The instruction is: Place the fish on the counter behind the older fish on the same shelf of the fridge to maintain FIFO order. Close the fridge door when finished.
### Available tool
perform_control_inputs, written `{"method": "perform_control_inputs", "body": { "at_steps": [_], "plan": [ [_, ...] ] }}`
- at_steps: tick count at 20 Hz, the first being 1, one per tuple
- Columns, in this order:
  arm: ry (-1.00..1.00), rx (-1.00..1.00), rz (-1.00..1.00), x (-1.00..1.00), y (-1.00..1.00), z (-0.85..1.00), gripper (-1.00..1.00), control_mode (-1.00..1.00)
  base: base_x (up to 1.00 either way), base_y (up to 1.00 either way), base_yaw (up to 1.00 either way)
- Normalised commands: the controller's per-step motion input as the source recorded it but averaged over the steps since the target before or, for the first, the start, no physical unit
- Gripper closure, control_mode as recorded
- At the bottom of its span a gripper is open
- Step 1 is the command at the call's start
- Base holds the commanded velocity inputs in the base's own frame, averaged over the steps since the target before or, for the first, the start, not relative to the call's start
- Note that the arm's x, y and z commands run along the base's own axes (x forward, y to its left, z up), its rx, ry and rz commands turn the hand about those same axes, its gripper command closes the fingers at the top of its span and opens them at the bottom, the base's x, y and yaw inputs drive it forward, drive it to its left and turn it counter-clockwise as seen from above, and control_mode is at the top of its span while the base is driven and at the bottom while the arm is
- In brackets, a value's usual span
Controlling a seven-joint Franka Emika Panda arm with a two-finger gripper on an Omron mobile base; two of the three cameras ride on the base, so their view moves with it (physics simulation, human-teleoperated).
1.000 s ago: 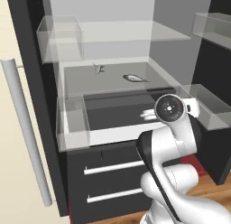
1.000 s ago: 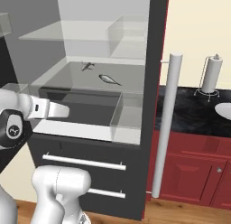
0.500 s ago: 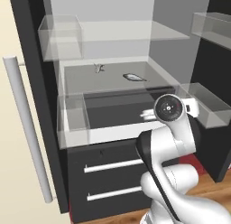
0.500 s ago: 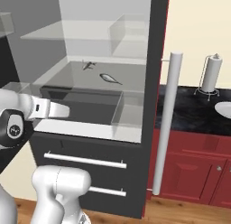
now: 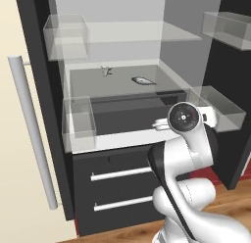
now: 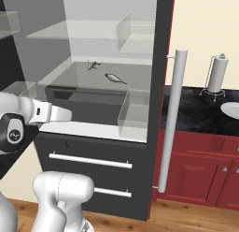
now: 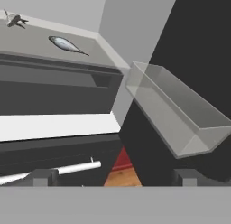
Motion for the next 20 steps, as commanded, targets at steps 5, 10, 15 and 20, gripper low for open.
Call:
{"method": "perform_control_inputs", "body": {
  "at_steps": [5, 10, 15, 20],
  "plan": [
    [-0.19, 0.0, 0.0, -0.26, -0.13, 0.06, -1.0, -1.0, 0.0, 0.01, 0.0],
    [-0.34, 0.0, -0.06, -0.76, -0.87, 0.3, -1.0, -1.0, 0.0, 0.0, 0.0],
    [-0.17, 0.11, -0.01, -0.17, -1.0, 0.12, -1.0, -1.0, 0.0, 0.0, 0.0],
    [-0.14, 0.17, 0.01, -0.17, -1.0, 0.0, -1.0, -1.0, 0.0, 0.0, 0.0]
  ]
}}
